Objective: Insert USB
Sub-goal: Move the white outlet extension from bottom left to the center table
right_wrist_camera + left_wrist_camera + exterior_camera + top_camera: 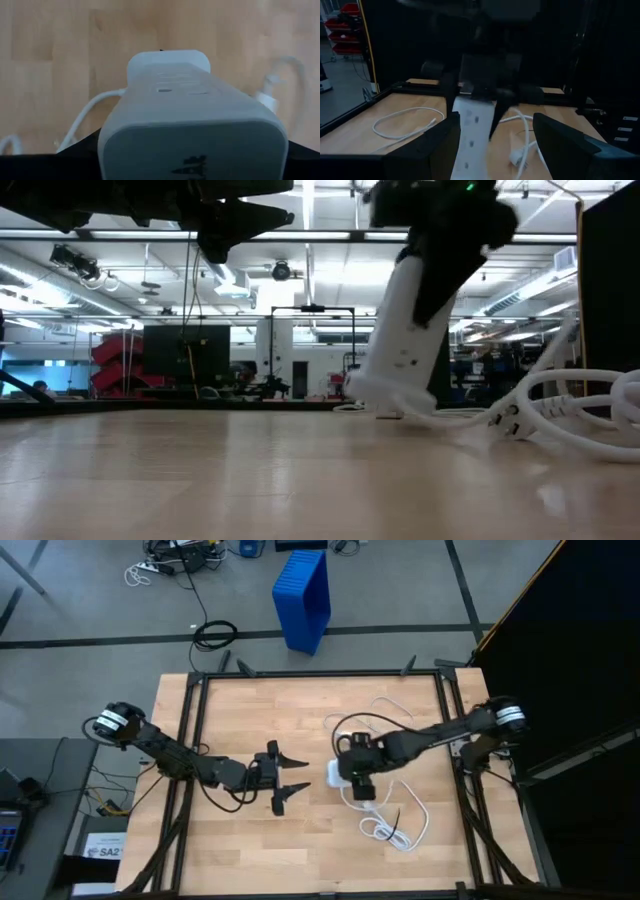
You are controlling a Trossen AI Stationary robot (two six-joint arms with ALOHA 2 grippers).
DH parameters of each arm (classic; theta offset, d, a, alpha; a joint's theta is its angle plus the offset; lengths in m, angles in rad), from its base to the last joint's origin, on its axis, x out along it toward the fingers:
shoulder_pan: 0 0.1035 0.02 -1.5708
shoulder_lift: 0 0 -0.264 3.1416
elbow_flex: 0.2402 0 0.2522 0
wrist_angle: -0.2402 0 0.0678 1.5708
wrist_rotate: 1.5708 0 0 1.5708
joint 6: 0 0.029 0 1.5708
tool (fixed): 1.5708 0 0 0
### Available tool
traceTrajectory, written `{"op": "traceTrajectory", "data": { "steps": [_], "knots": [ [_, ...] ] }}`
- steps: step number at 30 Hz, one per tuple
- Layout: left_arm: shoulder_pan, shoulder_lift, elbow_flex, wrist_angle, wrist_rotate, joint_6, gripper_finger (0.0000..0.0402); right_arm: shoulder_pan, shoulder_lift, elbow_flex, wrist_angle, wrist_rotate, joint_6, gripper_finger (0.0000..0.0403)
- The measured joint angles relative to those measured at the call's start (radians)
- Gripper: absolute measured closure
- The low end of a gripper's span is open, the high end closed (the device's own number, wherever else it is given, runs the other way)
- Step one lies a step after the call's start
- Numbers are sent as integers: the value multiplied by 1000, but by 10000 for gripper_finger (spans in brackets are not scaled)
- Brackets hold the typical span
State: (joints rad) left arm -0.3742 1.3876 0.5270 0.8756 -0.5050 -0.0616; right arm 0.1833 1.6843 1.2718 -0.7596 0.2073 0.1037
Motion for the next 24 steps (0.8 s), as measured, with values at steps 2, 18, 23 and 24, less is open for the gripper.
{"op": "traceTrajectory", "data": {
  "steps": [2,18,23,24],
  "knots": [
    [1,0,0,-6,0,0,168,-20,25,6,31,-24,-18,143],
    [1,0,0,-18,0,-3,168,-50,9,-2,179,-40,-45,54],
    [1,0,0,-19,0,-3,168,-52,9,-2,174,-47,-51,23],
    [1,0,0,-19,0,-3,168,-54,9,-2,174,-49,-54,31]
  ]
}}
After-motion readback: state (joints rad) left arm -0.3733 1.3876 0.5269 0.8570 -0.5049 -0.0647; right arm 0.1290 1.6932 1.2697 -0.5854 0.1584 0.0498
